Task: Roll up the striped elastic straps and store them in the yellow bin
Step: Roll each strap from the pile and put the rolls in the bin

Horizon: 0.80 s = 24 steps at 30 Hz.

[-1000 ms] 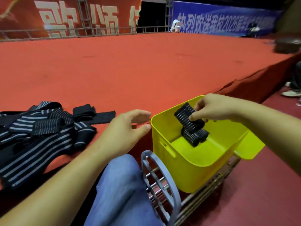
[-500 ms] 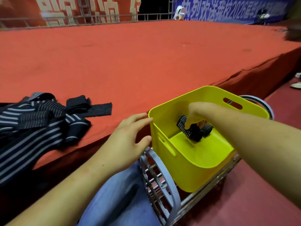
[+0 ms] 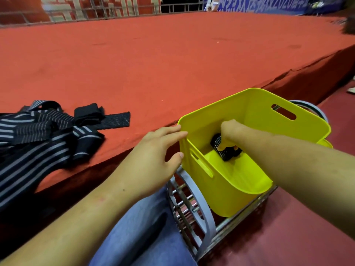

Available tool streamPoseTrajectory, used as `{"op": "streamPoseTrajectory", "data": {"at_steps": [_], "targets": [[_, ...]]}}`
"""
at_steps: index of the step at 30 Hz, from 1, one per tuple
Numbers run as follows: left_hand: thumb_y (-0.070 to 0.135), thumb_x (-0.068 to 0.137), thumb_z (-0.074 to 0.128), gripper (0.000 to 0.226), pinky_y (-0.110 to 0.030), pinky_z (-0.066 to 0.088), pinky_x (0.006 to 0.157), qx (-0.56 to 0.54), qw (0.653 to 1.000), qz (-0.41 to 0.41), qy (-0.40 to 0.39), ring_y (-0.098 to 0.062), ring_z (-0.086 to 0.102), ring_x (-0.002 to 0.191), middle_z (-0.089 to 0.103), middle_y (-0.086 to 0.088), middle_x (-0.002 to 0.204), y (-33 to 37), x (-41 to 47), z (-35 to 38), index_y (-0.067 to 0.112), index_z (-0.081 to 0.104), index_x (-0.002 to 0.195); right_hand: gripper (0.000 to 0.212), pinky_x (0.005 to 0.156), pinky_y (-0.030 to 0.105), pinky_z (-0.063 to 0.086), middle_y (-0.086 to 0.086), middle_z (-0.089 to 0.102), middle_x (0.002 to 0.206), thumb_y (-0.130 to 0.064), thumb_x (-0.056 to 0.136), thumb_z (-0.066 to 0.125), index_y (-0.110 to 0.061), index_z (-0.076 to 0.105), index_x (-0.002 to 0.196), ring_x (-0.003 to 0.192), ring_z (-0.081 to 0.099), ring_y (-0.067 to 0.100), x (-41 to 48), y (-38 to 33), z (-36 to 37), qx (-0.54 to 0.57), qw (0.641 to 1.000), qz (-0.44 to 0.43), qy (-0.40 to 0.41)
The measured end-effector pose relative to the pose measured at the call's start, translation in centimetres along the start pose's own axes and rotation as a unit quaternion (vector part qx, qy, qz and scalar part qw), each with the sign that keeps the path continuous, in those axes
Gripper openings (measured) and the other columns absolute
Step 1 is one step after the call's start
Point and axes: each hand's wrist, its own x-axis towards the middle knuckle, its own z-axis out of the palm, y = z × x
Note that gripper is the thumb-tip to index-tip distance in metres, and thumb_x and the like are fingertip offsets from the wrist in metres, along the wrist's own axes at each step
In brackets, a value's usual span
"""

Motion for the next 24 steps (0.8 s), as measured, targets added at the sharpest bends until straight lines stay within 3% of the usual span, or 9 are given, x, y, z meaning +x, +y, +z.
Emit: {"op": "streamPoseTrajectory", "data": {"at_steps": [9,13,16,21,24], "targets": [[0.034,0.102,0.058,0.056,-0.032,0.022,0.126,-0.003,1.0,-0.002,-0.015,-0.005,0.028,0.151,0.03,0.024,0.164,-0.6,-0.1,0.0,0.041,0.041,0.155,0.063,0.074,0.035,0.058,0.017,0.071,0.123,-0.042,0.087,0.086,0.0,0.064,0.129,0.107,0.074,0.032,-0.2,-0.4,0.2,-0.034,0.999,0.007,-0.008],[0.034,0.102,0.058,0.059,-0.033,0.02,0.127,-0.008,1.0,0.002,-0.022,-0.005,0.024,0.153,0.024,0.023,0.166,-0.6,-0.2,0.2,0.041,0.037,0.157,0.066,0.063,0.035,0.056,0.014,0.063,0.11,-0.044,0.088,0.085,-0.001,0.061,0.131,0.103,0.072,0.032,-0.3,-0.5,0.0,-0.048,0.999,0.017,-0.011],[0.034,0.102,0.058,0.061,-0.034,0.019,0.128,-0.013,1.0,0.003,-0.024,-0.005,0.021,0.155,0.022,0.022,0.168,-0.7,-0.1,0.3,0.04,0.034,0.159,0.069,0.08,0.036,0.06,0.013,0.064,0.108,-0.051,0.085,0.085,-0.002,0.063,0.13,0.102,0.073,0.033,0.0,-0.8,0.0,-0.061,0.998,0.016,-0.016],[0.035,0.103,0.058,0.063,-0.019,0.011,0.122,-0.02,0.999,-0.003,-0.028,-0.002,0.017,0.155,0.019,0.022,0.168,-0.9,0.0,0.6,0.04,0.031,0.16,0.063,0.087,0.037,0.061,0.013,0.069,0.111,-0.054,0.086,0.083,-0.004,0.065,0.122,0.106,0.075,0.032,-0.5,-0.8,-1.3,-0.053,0.999,0.004,-0.007],[0.036,0.103,0.058,0.064,-0.025,0.013,0.126,-0.031,0.999,-0.001,-0.031,-0.002,0.016,0.155,0.017,0.024,0.169,-1.0,-0.1,0.5,0.041,0.029,0.16,0.052,0.068,0.036,0.061,0.007,0.071,0.082,-0.054,0.087,0.082,-0.005,0.066,0.094,0.07,0.073,0.024,-0.9,-0.2,-2.6,-0.021,1.0,-0.002,-0.002]]}}
